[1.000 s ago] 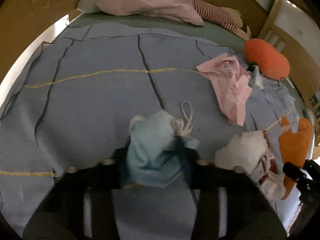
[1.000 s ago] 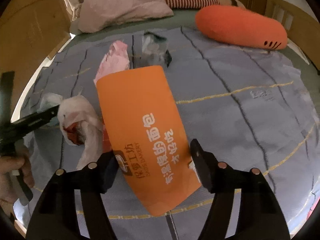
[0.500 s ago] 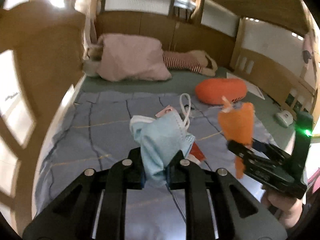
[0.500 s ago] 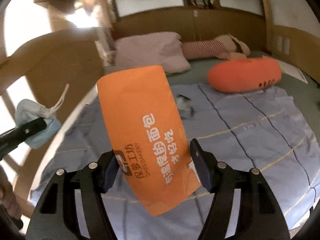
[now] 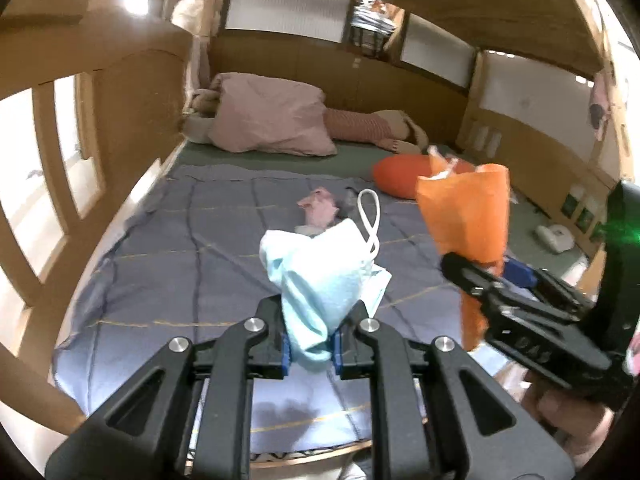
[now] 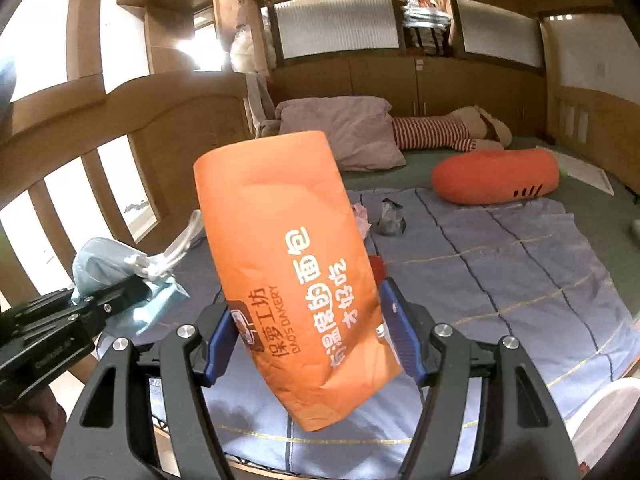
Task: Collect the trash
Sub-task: 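Lift and carry the mask in the left tool and bread bag in the right tool to the wastebasket, then open both tools over the wastebasket to drop the mask and bread bag, then move both open tools back over the remaining trash on the bed, then grasp the white tissue with the left tool while the right tool grasps the pink paper wrapper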
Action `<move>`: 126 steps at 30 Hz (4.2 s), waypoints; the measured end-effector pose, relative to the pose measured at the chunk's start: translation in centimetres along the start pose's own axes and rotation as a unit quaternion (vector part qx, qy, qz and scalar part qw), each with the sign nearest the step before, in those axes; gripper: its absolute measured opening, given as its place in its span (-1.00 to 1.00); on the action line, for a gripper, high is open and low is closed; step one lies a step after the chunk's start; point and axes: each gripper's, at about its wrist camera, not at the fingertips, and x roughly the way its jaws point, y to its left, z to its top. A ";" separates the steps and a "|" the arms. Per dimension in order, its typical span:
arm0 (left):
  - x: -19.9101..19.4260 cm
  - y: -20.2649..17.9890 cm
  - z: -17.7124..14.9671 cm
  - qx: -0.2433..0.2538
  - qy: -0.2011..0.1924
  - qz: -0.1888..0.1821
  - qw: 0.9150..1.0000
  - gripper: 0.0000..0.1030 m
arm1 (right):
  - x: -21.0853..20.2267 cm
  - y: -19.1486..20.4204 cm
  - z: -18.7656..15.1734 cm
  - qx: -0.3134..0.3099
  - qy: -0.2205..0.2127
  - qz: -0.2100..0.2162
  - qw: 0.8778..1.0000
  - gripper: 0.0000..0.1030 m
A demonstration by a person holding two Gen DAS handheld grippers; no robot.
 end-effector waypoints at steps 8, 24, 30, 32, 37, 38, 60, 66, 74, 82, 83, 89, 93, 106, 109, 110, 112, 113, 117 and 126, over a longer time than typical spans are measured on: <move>0.9 -0.5 -0.1 0.021 0.004 0.019 1.000 -0.70 | 1.1 0.0 0.0 0.026 0.031 0.007 0.999 0.29; 1.1 0.4 0.2 0.013 0.012 0.022 1.000 -0.69 | 1.7 -0.3 -0.5 0.023 0.042 0.006 0.999 0.29; 1.3 0.0 0.3 0.017 0.012 0.022 1.000 -0.69 | 1.6 -0.4 -0.6 0.024 0.040 0.007 0.999 0.29; 1.4 -0.1 0.2 0.018 0.012 0.019 1.000 -0.69 | 1.3 -0.6 -0.6 0.027 0.036 0.010 0.999 0.29; 1.6 -1.5 -0.2 0.029 0.012 -0.024 0.999 -0.68 | -3.2 -3.5 0.0 0.069 0.001 0.033 0.997 0.29; 1.6 -2.1 -0.3 0.039 0.010 -0.028 0.999 -0.68 | -5.4 -4.6 -0.1 0.071 -0.010 0.025 0.997 0.29; 2.8 -30.2 -5.4 0.205 0.151 -0.298 0.920 0.75 | -26.3 -26.4 -11.7 0.246 -0.041 -0.193 0.949 0.85; 3.9 -18.2 0.3 0.135 0.087 -0.169 0.972 0.86 | -20.4 -22.5 -7.9 0.203 -0.039 -0.145 0.968 0.85; 5.6 -1.8 2.6 0.040 0.043 0.033 0.998 0.91 | -8.4 -11.1 -1.7 0.109 -0.001 -0.055 0.993 0.86; 6.0 3.2 0.5 -0.025 0.053 0.055 0.997 0.92 | -1.0 -3.4 -0.2 0.064 -0.022 -0.055 0.996 0.86; 6.1 3.2 0.4 -0.016 0.053 0.058 0.997 0.92 | -0.1 -2.6 -0.2 0.053 0.005 -0.063 0.997 0.86; 6.8 1.9 -0.2 0.017 0.064 0.061 0.996 0.92 | 0.4 -3.1 -0.3 0.067 0.024 -0.052 0.996 0.86; 6.8 1.9 -0.1 0.008 0.064 0.058 0.996 0.92 | 0.8 -3.4 -0.3 0.078 0.031 -0.051 0.995 0.86; 10.0 3.1 -0.8 0.002 0.089 0.062 0.994 0.92 | 3.2 -3.7 -0.6 0.076 0.039 -0.060 0.994 0.86; 11.6 3.1 -0.7 -0.007 0.102 0.059 0.993 0.92 | 4.6 -4.8 -0.2 0.098 0.051 -0.055 0.992 0.86; 12.1 2.9 -0.5 -0.008 0.104 0.056 0.993 0.92 | 4.9 -5.2 0.0 0.106 0.053 -0.053 0.992 0.86; 13.5 2.5 0.1 -0.006 0.104 0.052 0.993 0.92 | 5.7 -5.8 0.2 0.116 0.057 -0.053 0.990 0.86; 14.2 2.3 0.4 -0.005 0.105 0.052 0.993 0.92 | 6.5 -6.2 0.6 0.119 0.061 -0.051 0.990 0.86; 18.9 1.7 1.7 -0.005 0.121 0.049 0.991 0.92 | 10.2 -8.0 1.9 0.135 0.070 -0.055 0.987 0.86; 32.4 1.9 4.8 -0.041 0.163 0.035 0.985 0.90 | 19.6 -9.9 4.3 0.172 0.114 -0.034 0.978 0.84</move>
